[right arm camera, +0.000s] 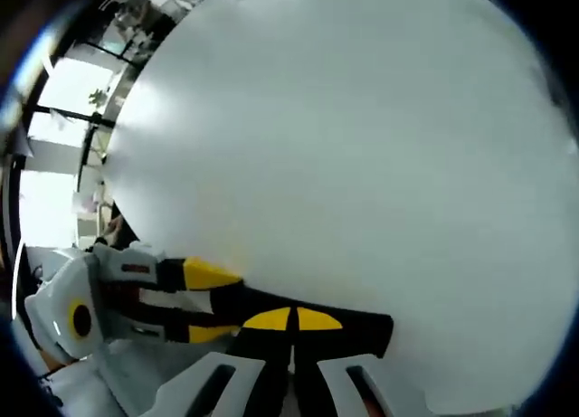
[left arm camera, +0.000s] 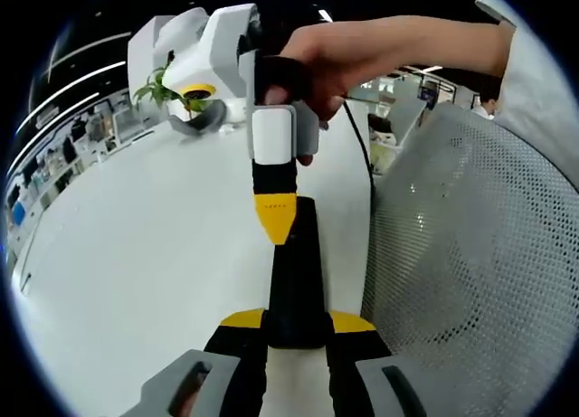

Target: Press the specified remote control buttons in sequence, fully releasing each button before pressing the next.

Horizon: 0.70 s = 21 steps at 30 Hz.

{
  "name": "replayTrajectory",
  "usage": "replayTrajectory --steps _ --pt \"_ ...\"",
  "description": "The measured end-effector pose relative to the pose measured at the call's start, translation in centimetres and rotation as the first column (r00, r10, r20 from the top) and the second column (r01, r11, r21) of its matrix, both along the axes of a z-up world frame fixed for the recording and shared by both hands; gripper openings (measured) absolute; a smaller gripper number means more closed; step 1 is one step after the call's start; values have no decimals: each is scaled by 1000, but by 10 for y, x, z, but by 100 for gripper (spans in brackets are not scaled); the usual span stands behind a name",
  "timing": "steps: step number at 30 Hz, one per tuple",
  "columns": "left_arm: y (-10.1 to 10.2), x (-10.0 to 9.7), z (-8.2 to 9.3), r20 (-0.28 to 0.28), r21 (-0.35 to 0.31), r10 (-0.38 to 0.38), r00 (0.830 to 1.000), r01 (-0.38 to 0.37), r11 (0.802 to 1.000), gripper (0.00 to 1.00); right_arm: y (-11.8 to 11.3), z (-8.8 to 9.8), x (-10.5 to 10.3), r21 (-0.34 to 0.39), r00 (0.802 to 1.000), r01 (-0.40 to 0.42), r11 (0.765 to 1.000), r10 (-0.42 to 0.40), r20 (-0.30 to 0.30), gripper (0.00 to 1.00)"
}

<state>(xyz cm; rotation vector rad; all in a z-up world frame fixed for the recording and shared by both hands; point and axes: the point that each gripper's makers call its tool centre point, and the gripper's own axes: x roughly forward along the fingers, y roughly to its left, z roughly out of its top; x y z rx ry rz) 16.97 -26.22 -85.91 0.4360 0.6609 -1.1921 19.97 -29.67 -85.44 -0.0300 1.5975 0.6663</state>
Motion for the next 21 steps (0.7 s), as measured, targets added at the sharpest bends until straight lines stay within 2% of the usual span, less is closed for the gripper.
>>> replayTrajectory --steps 7,15,18,21 --pt "0 0 0 -8 -7 7 1000 -7 1000 23 -2 -3 2 -40 997 38 998 -40 -62 0" --pt "-1 1 1 -15 -14 15 1000 -15 1000 24 -1 -4 2 -99 997 10 995 -17 -75 0" --pt "-1 1 1 -21 -17 21 1000 -21 1000 24 -2 -4 2 -85 997 -20 996 14 -78 0" --pt "-1 1 1 -18 -19 24 1000 -24 1000 24 -3 -2 0 -42 999 -8 999 6 -45 0"
